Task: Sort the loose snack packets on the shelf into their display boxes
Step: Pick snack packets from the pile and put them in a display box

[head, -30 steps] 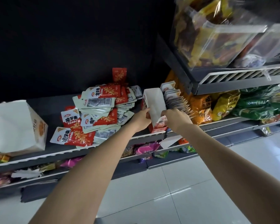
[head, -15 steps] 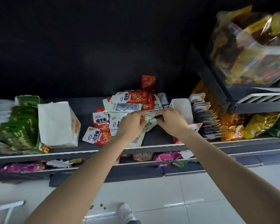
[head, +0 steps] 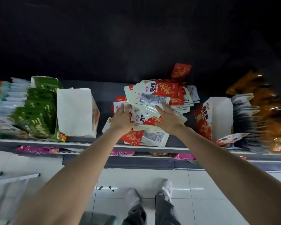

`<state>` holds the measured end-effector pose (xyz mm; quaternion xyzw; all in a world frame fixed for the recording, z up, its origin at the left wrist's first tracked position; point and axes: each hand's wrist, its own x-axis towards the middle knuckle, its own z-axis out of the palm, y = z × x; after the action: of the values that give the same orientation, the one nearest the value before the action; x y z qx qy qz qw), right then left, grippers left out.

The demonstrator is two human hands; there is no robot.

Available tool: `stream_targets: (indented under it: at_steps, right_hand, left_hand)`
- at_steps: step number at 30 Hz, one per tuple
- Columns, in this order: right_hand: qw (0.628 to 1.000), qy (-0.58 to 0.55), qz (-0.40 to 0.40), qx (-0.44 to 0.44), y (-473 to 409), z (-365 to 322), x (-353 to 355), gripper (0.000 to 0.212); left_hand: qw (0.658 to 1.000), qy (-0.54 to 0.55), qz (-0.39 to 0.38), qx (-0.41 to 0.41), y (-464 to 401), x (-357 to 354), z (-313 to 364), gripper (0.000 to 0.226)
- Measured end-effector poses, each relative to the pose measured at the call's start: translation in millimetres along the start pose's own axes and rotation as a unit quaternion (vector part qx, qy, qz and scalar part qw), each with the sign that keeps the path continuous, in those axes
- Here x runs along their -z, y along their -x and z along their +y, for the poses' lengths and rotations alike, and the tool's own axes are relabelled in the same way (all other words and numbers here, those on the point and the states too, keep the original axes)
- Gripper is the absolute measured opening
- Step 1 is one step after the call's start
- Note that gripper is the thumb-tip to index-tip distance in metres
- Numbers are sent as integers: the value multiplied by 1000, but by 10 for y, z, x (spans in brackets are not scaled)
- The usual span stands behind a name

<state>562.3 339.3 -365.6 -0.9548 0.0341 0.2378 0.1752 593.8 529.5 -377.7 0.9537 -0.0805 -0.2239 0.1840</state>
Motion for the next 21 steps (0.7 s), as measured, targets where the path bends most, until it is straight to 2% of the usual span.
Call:
stream_targets:
  at_steps: [2,4,8,10,13,17,19,21]
  right_hand:
    - [1000,9,-11,-5,-76,1,-35,72]
    - [1000,25,-6,-11,-132,-5,-57,68]
    - [999,51,-2,-10,-192,-55,31,61]
    - [998,58,-6,-7,-205,-83,90,58]
    - [1000,23,7,-6,-206,-99,147,57]
    - [981,-182,57,34,-75,-175,309,68]
    - [964,-241,79,83,61,-254,443,68]
    - [954,-250,133,97,201,-285,582,53]
  left_hand:
    - [994,62,37,86,-55,17,-24,79]
    - [982,117,64,137,-98,25,-43,76]
    - [957,153,162,188,-177,32,-101,51]
    - [947,177,190,187,-205,55,-131,37]
    - [954,193,210,93,-196,137,-129,21]
    - [946,192,254,-61,-61,364,58,15]
    - [942,203,233,-135,-6,464,228,14]
    - [938,220,197,-181,24,523,437,13]
